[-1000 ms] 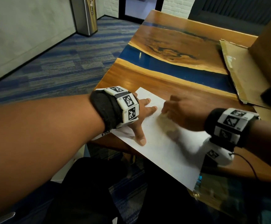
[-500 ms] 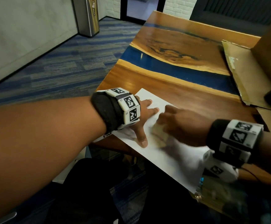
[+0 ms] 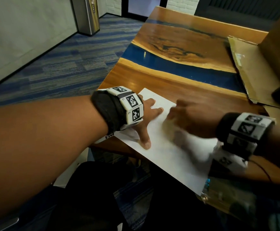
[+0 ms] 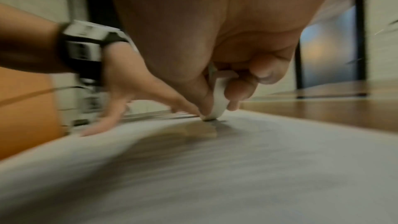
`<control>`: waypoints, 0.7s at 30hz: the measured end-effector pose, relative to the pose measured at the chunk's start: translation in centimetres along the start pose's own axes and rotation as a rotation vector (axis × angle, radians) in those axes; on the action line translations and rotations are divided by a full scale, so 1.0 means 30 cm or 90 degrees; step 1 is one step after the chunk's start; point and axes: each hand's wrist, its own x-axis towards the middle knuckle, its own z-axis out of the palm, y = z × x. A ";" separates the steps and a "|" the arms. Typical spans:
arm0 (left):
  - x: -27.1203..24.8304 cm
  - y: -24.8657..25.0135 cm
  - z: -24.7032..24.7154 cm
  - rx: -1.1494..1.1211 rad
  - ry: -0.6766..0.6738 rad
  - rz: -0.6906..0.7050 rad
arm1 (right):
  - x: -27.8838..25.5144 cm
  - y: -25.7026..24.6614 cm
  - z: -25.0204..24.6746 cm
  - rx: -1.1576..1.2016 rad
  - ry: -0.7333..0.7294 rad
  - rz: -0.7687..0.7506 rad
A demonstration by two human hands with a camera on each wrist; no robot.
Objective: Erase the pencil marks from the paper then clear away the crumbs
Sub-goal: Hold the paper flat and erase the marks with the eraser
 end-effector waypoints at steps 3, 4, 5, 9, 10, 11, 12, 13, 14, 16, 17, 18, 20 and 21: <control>-0.003 -0.002 0.002 -0.001 -0.004 -0.005 | -0.001 0.076 0.005 -0.046 0.017 0.119; -0.003 -0.003 0.004 -0.003 -0.001 -0.005 | -0.011 0.021 0.008 -0.010 0.009 0.064; -0.002 -0.001 0.007 -0.007 0.002 -0.004 | -0.027 -0.054 0.012 0.039 -0.017 -0.005; 0.001 0.002 0.006 0.002 0.009 0.001 | -0.035 -0.083 0.004 0.077 -0.047 -0.027; -0.001 0.004 0.004 0.005 0.011 0.001 | -0.017 -0.029 -0.003 0.054 -0.004 0.049; -0.003 0.001 0.005 0.006 0.010 0.001 | -0.008 0.022 -0.005 0.030 0.022 0.119; -0.005 0.001 0.004 0.005 0.007 0.000 | -0.007 0.049 -0.003 0.006 0.022 0.159; -0.007 -0.001 0.003 0.002 0.006 -0.002 | -0.010 0.041 0.005 0.007 0.015 0.145; -0.006 -0.004 0.004 -0.002 0.007 -0.001 | -0.015 -0.005 0.012 0.031 0.002 0.099; -0.008 -0.003 0.005 -0.007 0.011 0.001 | -0.045 -0.141 0.007 0.084 -0.038 -0.033; -0.008 -0.001 0.006 -0.005 0.010 0.001 | -0.057 -0.173 0.002 0.092 -0.060 -0.070; -0.009 0.000 0.006 -0.001 0.009 0.002 | -0.053 -0.164 -0.004 0.089 -0.069 -0.078; -0.013 0.004 0.001 0.003 0.006 0.004 | -0.025 -0.061 -0.007 0.068 -0.013 -0.005; -0.017 0.003 0.001 0.002 0.001 0.000 | -0.016 0.005 -0.008 0.052 -0.002 0.078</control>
